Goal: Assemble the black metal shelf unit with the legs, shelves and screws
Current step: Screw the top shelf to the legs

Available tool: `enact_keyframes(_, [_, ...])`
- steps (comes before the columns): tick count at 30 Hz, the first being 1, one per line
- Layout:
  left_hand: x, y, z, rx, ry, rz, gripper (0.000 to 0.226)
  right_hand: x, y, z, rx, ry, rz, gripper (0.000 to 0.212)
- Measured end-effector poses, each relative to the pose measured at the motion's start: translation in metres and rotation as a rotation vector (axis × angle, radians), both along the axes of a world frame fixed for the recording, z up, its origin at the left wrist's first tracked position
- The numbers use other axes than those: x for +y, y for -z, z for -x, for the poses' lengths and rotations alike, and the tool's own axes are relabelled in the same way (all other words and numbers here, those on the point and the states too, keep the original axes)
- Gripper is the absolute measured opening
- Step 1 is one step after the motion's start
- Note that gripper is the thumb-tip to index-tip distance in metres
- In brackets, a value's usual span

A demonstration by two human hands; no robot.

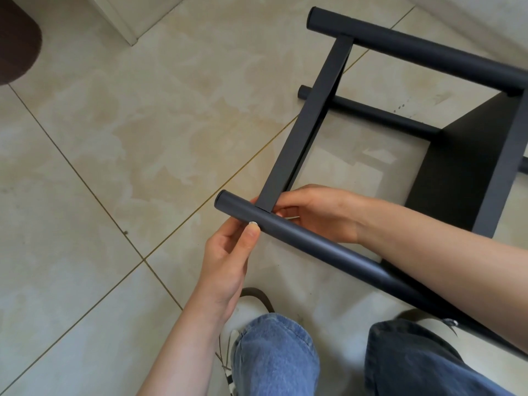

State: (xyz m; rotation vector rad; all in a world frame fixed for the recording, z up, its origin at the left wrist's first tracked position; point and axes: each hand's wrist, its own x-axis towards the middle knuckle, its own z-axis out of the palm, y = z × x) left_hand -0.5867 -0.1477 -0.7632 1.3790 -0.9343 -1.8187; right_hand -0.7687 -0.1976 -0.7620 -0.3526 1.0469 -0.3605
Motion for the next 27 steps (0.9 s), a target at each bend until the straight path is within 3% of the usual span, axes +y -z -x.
enact_keyframes(5, [-0.0004, -0.0010, 0.0004, 0.017, 0.011, 0.012, 0.063, 0.0011, -0.0019, 0.0050, -0.053, 0.033, -0.018, 0.023])
enact_keyframes(12, [-0.0006, 0.0005, 0.0012, 0.008, 0.014, 0.022, 0.037, 0.0003, 0.0008, 0.0013, 0.046, 0.014, 0.003, 0.041])
enact_keyframes(17, [-0.0007, 0.0009, 0.0001, 0.005, 0.003, 0.000, 0.063, 0.0008, -0.0006, 0.0048, -0.045, 0.038, -0.019, 0.017])
enact_keyframes(20, [-0.0011, 0.0012, -0.0001, 0.008, 0.010, 0.006, 0.049, 0.0002, 0.0010, 0.0043, -0.015, 0.031, -0.012, 0.023])
enact_keyframes(23, [-0.0010, 0.0017, -0.0001, 0.002, 0.013, 0.002, 0.054, 0.0006, 0.0010, 0.0017, 0.043, 0.014, 0.011, 0.038])
enact_keyframes(27, [-0.0011, 0.0007, 0.0007, 0.007, 0.010, 0.004, 0.063, 0.0013, -0.0007, 0.0041, -0.028, 0.044, -0.008, 0.022])
